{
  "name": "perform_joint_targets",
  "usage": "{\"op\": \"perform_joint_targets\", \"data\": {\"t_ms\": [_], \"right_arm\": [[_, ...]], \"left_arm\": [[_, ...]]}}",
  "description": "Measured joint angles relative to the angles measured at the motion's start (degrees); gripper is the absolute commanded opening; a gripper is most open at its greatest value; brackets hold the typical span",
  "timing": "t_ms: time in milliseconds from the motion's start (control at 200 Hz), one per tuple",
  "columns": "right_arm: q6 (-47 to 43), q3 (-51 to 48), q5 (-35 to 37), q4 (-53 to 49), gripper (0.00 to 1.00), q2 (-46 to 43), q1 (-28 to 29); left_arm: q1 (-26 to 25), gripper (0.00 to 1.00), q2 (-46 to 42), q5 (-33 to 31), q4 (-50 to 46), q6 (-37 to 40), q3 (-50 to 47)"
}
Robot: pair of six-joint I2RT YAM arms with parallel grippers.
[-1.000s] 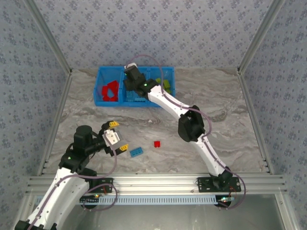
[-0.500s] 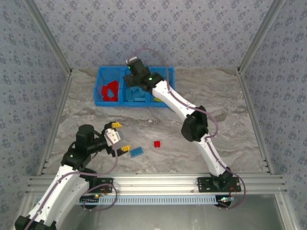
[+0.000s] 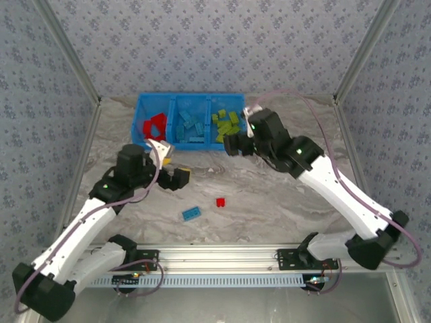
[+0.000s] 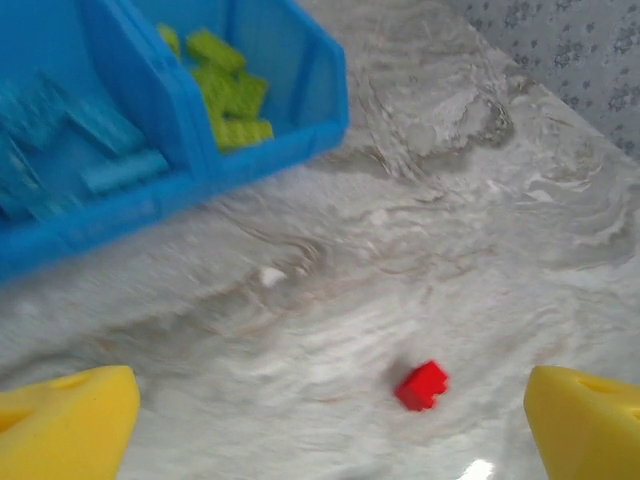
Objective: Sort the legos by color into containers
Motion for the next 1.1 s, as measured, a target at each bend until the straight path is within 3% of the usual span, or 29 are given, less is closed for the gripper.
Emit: {"op": "perform_joint_targets", "data": {"t_ms": [235,405,575,755,1099], "right_arm": [[14.97,-13.60,-2.47,-10.29,0.98,-12.79,-4.02],[21.35,-18.40,-2.38,-14.93,0.99,-21.09,-8.48],[24.52,-21.16,-2.47,-15.43,0.99,-23.69,-10.12],[25.35,-21.79,-2.56,-15.37,1.00,-22.86,-11.15],[25.59,-22.71,-2.93,-15.32,1.00,-22.77,-11.69]], "left_arm": [[-19.23,0.92,13.53,-15.67,0.55,-23.17,0.20],[-27.02,0.80,28.81,-21.88,-3.37,-36.20,8.74],[-28.85,0.77,41.86,-22.95,-8.13,-41.31,19.47],[-28.83,0.76,48.85,-22.03,-9.57,-42.97,21.88],[-28.83,0.42,54.75,-19.87,-11.80,-42.75,24.46]]}}
